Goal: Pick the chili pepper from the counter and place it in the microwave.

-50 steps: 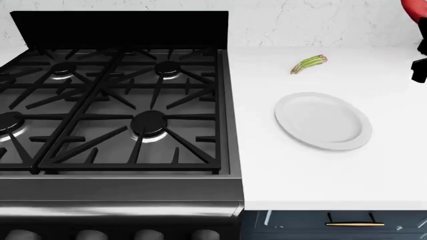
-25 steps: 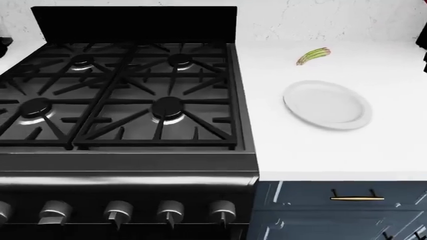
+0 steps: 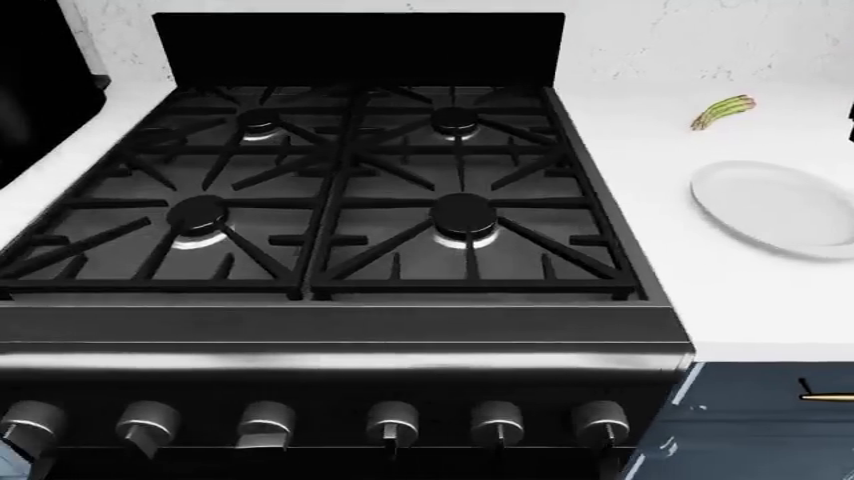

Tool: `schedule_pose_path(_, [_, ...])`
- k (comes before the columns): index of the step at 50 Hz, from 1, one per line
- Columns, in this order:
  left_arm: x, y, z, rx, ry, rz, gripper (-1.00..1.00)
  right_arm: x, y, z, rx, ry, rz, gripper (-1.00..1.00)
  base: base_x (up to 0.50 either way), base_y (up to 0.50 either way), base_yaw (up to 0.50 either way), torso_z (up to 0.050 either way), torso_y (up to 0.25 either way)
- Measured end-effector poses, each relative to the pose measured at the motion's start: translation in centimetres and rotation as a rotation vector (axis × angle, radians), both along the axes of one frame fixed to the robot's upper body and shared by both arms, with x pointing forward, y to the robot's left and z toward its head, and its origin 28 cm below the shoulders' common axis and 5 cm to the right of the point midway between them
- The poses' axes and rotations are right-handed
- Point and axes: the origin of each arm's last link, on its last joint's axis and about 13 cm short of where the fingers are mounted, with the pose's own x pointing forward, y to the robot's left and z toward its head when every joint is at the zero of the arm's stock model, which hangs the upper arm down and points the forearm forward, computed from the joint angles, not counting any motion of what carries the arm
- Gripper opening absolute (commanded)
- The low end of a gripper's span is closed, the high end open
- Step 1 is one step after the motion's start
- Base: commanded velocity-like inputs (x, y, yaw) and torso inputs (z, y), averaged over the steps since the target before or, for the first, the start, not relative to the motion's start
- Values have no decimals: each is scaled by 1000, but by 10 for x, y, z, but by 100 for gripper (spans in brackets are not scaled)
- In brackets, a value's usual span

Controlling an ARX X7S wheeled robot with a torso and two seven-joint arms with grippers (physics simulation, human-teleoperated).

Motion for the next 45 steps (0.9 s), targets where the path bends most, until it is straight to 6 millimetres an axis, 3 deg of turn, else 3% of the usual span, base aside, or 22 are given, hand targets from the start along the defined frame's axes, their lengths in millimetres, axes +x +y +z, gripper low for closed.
schedule_pose_path(45, [1,0,0,1,2,-1,100,0,0,1,-7,-23,-3,-100,-32,500,0,0,0])
